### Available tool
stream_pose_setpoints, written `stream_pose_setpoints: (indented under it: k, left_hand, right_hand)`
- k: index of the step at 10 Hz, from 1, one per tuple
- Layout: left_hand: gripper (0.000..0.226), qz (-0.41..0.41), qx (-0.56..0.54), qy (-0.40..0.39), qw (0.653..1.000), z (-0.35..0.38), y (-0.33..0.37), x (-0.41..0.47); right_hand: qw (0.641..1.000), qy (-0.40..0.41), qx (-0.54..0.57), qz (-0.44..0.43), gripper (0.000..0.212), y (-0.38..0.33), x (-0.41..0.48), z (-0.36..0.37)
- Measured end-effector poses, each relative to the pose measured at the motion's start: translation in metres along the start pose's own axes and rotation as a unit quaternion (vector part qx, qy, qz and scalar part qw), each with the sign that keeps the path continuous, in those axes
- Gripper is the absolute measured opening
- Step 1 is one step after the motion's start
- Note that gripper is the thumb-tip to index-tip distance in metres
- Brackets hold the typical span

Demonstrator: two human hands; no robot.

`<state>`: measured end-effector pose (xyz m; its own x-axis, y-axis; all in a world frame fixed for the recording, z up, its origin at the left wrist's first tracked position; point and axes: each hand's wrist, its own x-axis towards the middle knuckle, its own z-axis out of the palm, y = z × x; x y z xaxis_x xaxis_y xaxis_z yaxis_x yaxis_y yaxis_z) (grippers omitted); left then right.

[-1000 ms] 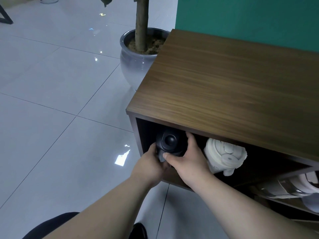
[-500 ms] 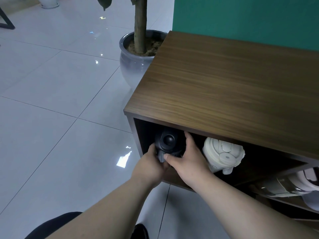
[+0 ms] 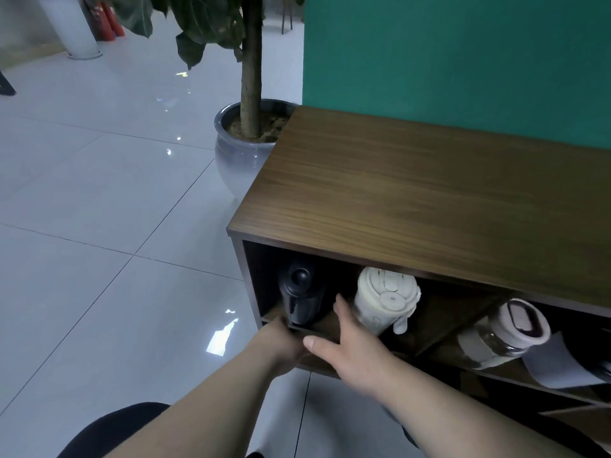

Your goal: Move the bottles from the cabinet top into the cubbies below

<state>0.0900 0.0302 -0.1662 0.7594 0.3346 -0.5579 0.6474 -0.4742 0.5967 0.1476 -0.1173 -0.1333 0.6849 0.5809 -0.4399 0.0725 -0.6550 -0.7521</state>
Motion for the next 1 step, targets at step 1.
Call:
stream_pose_setpoints:
  k: [1]
  left_hand:
    - [0.032, 0.037, -0.037, -0.048, 0.998, 0.0204, -0.0031, -0.0091]
  right_hand:
    - [0.998, 0.014, 0.057, -0.011, 0.092, 0.0015, -0.0330, -0.0078]
